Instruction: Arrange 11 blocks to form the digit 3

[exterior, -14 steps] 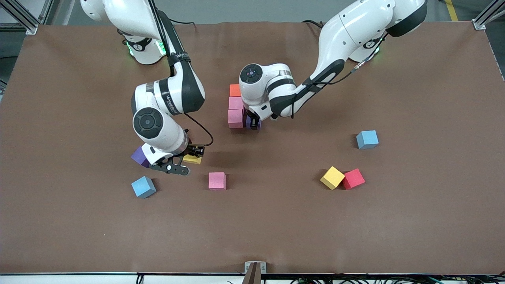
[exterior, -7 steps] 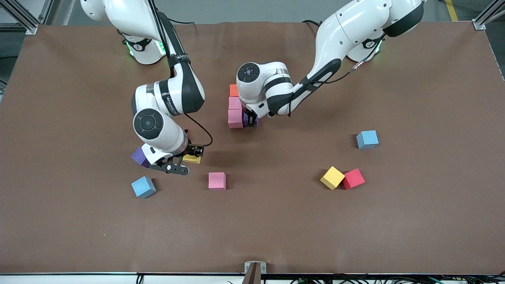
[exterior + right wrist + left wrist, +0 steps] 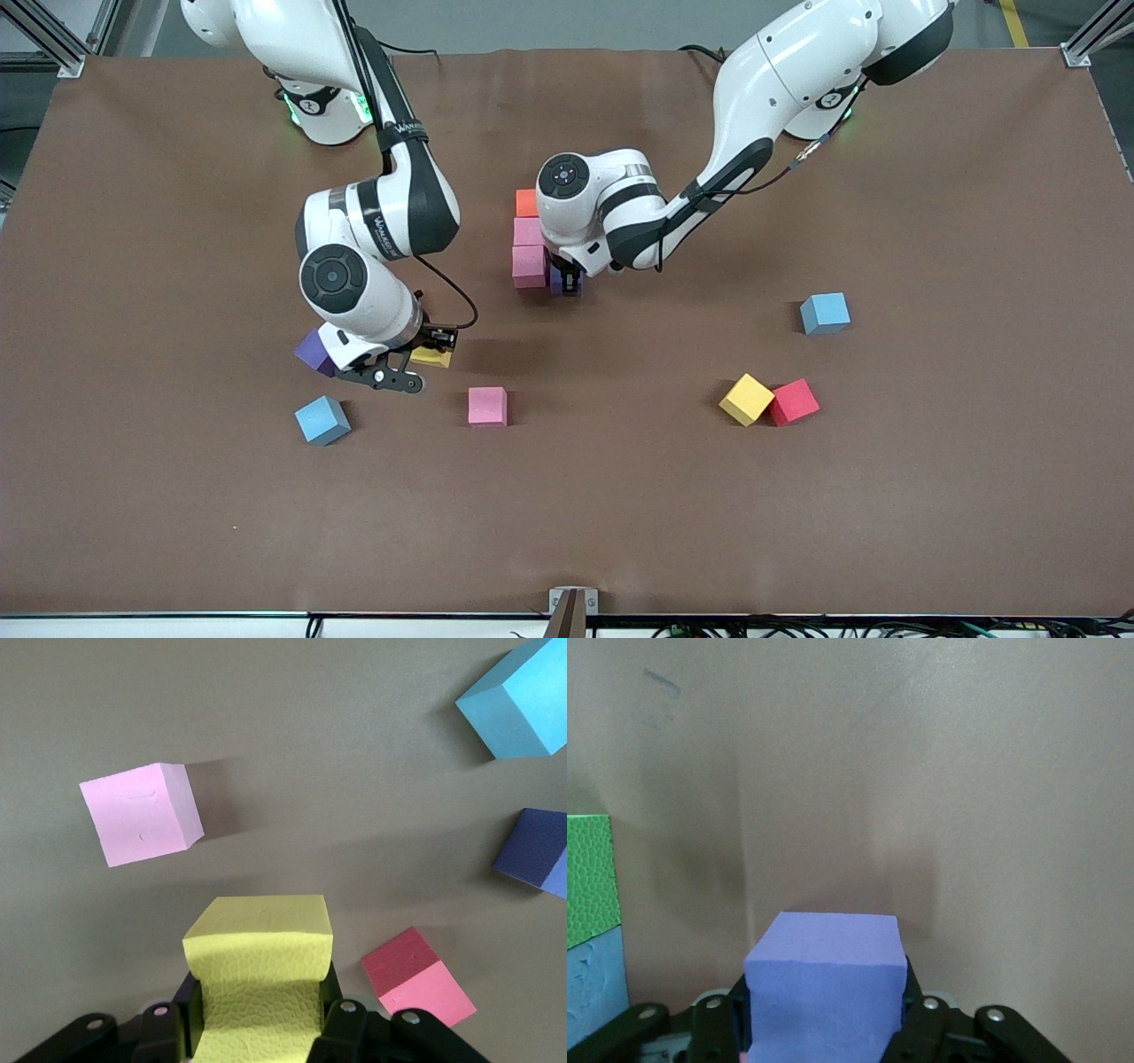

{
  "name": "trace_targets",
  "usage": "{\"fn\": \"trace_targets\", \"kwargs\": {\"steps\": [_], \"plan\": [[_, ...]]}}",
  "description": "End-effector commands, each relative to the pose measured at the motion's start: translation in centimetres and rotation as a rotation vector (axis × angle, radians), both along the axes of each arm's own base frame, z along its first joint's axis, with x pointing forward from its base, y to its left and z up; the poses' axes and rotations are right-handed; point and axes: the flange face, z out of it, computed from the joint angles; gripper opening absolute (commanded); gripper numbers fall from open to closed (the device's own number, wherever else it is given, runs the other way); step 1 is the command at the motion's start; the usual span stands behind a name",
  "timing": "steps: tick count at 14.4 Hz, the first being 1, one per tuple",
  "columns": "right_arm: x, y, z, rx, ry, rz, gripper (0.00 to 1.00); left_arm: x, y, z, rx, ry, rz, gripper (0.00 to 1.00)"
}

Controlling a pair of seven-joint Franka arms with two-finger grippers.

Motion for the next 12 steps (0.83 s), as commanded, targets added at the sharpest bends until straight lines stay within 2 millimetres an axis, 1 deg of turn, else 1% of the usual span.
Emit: {"fn": "trace_targets", "kwargs": {"steps": [1, 2, 4, 7, 8, 9, 10, 11, 12], "plan": [[-0.4, -0.1, 0.1, 0.024, 0.001, 0.007, 0.01, -1.7, -1.5, -0.2, 0.012, -0.022, 0.248, 0.35], [-0.4, -0.1, 0.1, 0.026, 0.0, 0.006, 0.01, -1.7, -1.5, -0.2, 0.013, -0.019, 0.254, 0.34], [-0.4, -0.1, 0.1, 0.024, 0.001, 0.008, 0.01, -2.5, -2.0, -0.3, 0.014, -0.017, 0.262, 0.34], [-0.3, -0.2, 0.1, 0.024, 0.001, 0.007, 0.02, -2.2, -1.7, -0.5, 0.018, -0.018, 0.266, 0.35], [-0.3, -0.2, 0.1, 0.024, 0.001, 0.007, 0.02, -1.7, -1.3, -0.6, 0.024, -0.028, 0.27, 0.47], [-0.3, -0.2, 0.1, 0.024, 0.001, 0.007, 0.02, -1.2, -1.0, -0.4, 0.025, -0.039, 0.265, 0.72], [-0.3, -0.2, 0.1, 0.024, 0.001, 0.007, 0.02, -1.0, -0.8, 0.0, 0.032, -0.046, 0.263, 0.99], [-0.3, -0.2, 0.0, 0.023, 0.002, 0.007, 0.02, -0.5, -0.5, 0.4, 0.037, -0.051, 0.26, 1.0], [-0.4, -0.1, 0.0, 0.023, 0.001, 0.008, 0.02, -0.5, -0.4, 0.9, 0.049, -0.053, 0.243, 1.0]]}}
